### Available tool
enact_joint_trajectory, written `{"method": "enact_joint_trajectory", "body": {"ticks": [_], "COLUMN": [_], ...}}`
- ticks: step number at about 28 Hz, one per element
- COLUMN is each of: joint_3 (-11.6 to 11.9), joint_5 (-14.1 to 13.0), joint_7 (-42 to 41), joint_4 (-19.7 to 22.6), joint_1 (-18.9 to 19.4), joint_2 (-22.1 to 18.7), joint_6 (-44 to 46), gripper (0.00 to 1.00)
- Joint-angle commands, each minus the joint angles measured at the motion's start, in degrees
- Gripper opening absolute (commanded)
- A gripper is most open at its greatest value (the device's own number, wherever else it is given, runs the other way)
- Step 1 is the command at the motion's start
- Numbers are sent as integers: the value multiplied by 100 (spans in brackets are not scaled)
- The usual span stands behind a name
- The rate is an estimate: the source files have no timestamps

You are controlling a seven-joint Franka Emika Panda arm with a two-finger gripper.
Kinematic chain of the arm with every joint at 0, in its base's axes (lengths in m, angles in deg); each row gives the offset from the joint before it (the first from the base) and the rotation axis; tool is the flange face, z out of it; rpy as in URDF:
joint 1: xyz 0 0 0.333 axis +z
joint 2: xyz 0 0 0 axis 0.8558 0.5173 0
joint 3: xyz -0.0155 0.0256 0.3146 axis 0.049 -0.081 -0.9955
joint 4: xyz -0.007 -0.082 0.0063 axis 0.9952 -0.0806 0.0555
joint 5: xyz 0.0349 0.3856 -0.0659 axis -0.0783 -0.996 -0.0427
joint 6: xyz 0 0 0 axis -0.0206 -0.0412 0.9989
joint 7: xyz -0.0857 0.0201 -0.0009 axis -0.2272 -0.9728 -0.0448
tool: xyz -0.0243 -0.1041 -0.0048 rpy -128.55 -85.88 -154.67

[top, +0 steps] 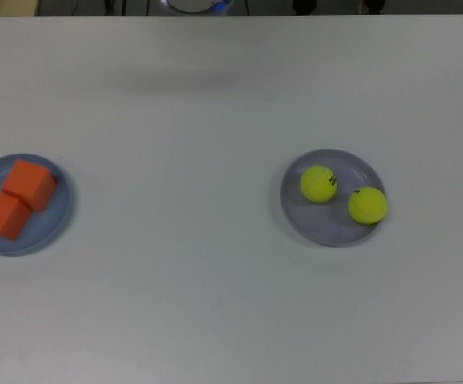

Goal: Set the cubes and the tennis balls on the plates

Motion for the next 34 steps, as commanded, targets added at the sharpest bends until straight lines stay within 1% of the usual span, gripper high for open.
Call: {"method": "enact_joint_trajectory", "body": {"ticks": [1, 4, 5, 9, 13, 15, 19, 21, 23, 25, 26, 29, 34], "joint_3": [32, 67, 67, 76, 76, 76, 84, 76, 76, 76, 76, 76, 67], "joint_5": [-144, -135, -83, -82, -135, -152, -161, -170, -231, -432, -469, -522, -522], "joint_7": [-103, -137, -129, -120, -129, -103, -94, -102, -137, -138, -138, -120, -76], "joint_4": [102, 102, 102, 102, 102, 102, 111, 111, 111, 111, 111, 111, 111], "joint_1": [-194, -273, -282, -282, -291, -300, -309, -388, -440, -510, -546, -564, -555], "joint_2": [-119, -163, -189, -189, -242, -356, -444, -471, -479, -523, -541, -585, -699], "joint_6": [156, 121, 87, 77, 95, 95, 130, 139, 139, 139, 139, 156, 156], "gripper": [100, 100, 100, 100, 100, 100, 100, 100, 100, 100, 100, 100, 100]}}
